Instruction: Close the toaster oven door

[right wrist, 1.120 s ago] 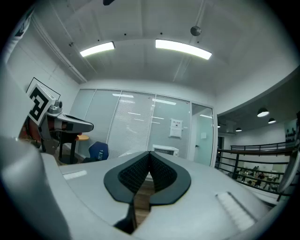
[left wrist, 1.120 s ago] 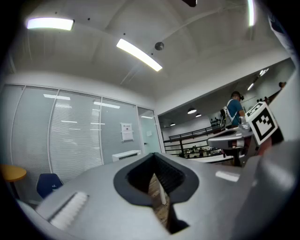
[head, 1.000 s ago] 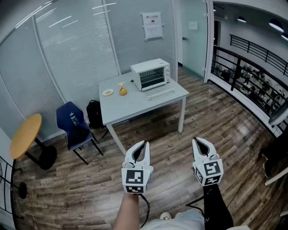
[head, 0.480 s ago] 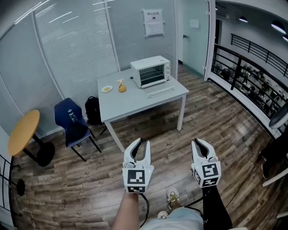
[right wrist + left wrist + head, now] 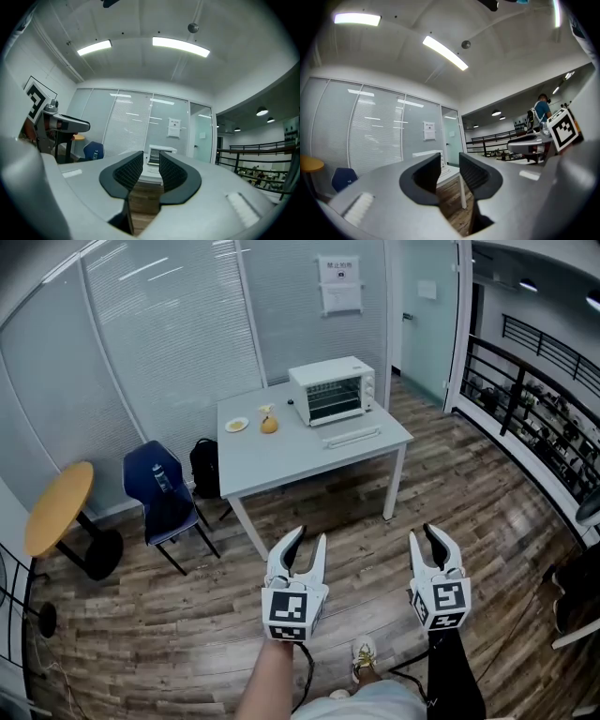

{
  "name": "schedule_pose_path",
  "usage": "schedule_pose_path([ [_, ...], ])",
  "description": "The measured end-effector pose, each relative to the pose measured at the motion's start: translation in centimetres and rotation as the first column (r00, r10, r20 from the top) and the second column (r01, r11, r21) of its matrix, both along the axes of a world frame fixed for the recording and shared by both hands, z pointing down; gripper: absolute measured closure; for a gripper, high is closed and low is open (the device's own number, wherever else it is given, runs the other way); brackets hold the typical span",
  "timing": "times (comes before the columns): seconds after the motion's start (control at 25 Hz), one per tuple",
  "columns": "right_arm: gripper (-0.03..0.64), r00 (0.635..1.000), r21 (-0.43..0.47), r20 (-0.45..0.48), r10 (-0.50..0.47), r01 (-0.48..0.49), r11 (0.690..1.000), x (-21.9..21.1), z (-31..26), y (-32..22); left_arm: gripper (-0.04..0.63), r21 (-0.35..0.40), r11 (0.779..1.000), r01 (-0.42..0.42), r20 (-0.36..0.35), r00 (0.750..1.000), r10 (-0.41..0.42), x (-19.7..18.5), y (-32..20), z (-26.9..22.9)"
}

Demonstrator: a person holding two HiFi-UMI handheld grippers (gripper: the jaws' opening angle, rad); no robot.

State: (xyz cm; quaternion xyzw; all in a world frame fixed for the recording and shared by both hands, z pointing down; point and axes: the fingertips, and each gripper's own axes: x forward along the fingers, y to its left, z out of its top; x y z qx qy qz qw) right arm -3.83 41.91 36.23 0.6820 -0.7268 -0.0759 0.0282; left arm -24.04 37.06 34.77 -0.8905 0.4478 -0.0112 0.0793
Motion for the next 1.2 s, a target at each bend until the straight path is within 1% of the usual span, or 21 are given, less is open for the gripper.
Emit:
schedule_pose_path([
  [0.12,0.531,1.000,0.000,0.003,-0.007,0.007,1.000,1.3,-0.1,-2.7,0.468,0.014,1.000,0.009,0.016,1.000,-0.009,1.0,-2.7,-0.2],
  [0.24,0.531,1.000,0.004,0.005,-0.016,0.016,1.000,3.0,-0.4,-5.7,0.468,0.006,1.000,0.013,-0.003,1.000,-0.013,2.3,-5.6,-0.5],
  [0.4,0.531,0.999,0.003,0.007,-0.035,0.035,0.999,5.0,-0.3,-9.7,0.468,0.009,0.999,0.031,0.009,0.999,-0.031,4.2,-9.4,-0.5],
  [0.68,0.531,0.998,0.006,0.010,-0.060,0.060,0.998,8.5,-0.2,-16.1,0.468,-0.005,0.998,0.058,-0.007,0.998,-0.059,7.1,-15.4,0.0],
  [0.88,0.531,0.998,-0.004,0.034,-0.062,0.062,0.998,10.8,0.9,-19.3,0.468,-0.020,0.998,0.059,0.006,0.998,-0.059,9.2,-18.3,0.8],
  [1.04,0.531,0.996,-0.012,0.046,-0.070,0.070,0.997,11.9,1.6,-20.9,0.468,-0.025,0.998,0.061,0.020,0.998,-0.061,10.4,-19.9,1.3],
  [1.2,0.531,0.996,-0.013,0.059,-0.070,0.070,0.997,12.7,1.8,-22.3,0.468,-0.023,0.998,0.063,0.029,0.998,-0.063,11.0,-21.2,0.9],
])
